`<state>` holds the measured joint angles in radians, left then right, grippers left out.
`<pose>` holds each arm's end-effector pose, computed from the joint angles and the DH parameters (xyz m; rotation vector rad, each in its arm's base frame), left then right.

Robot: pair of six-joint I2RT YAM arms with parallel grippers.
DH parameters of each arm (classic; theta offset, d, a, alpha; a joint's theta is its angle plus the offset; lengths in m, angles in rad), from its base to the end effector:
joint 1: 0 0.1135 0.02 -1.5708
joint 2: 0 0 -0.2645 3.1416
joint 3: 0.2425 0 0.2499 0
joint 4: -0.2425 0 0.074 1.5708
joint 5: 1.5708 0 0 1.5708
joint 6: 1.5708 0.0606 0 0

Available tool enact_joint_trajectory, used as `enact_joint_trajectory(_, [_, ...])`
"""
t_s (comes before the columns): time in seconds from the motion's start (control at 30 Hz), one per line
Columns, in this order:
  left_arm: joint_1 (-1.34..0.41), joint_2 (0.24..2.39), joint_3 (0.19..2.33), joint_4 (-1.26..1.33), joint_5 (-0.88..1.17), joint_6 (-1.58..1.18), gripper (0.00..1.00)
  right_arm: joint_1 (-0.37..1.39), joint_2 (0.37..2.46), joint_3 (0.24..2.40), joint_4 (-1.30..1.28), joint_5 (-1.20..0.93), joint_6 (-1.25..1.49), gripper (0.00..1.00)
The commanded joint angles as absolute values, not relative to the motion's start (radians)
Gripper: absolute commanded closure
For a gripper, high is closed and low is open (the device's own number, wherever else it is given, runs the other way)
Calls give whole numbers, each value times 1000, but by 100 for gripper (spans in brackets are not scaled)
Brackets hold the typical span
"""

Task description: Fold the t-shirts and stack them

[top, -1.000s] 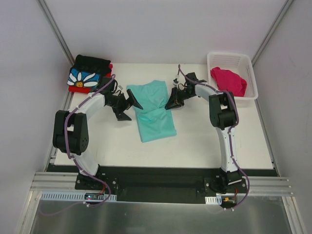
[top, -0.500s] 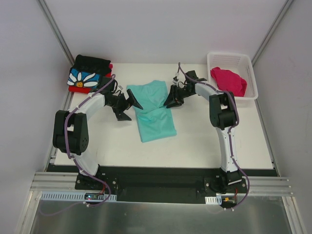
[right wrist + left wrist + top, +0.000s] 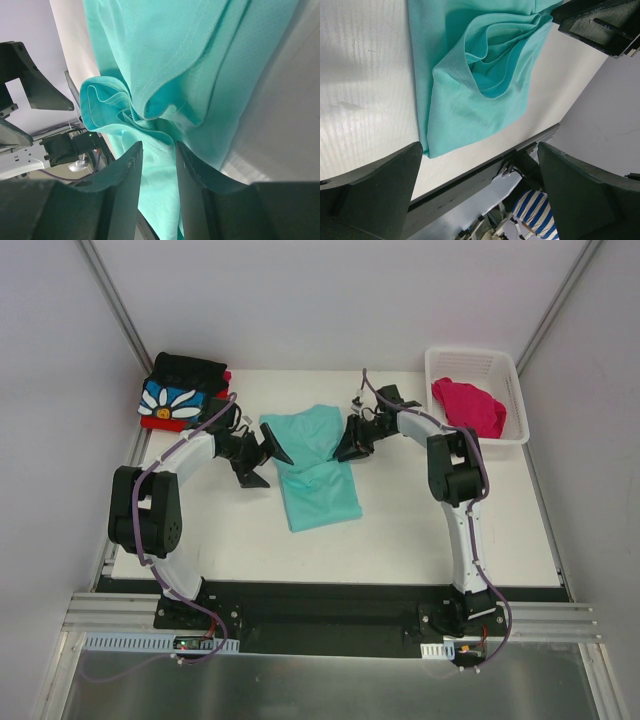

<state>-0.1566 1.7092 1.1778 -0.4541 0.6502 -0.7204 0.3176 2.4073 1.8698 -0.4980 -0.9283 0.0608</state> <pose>0.3534 -0.0929 0.2024 -0.4795 2.6251 -1.1498 0.4710 0.2059 0.1232 -0.6542 2.4122 1.3452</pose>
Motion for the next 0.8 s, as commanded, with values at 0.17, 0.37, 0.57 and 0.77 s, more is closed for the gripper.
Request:
enact_joint_trajectory(0.17, [-156, 1689, 1167, -469, 672, -703, 1, 353, 2355, 1845, -422, -953, 104, 65])
enact_joint_trajectory(0.37, [-156, 1689, 1166, -469, 673, -701, 1, 354, 2358, 1824, -422, -948, 95, 65])
enact_joint_trajectory(0.57, [-156, 1690, 1166, -469, 672, -701, 1, 350, 2352, 1798, -428, -942, 77, 69])
enact_joint_trajectory(0.77, [-156, 1690, 1167, -471, 675, -703, 1, 351, 2350, 1816, -437, -940, 74, 88])
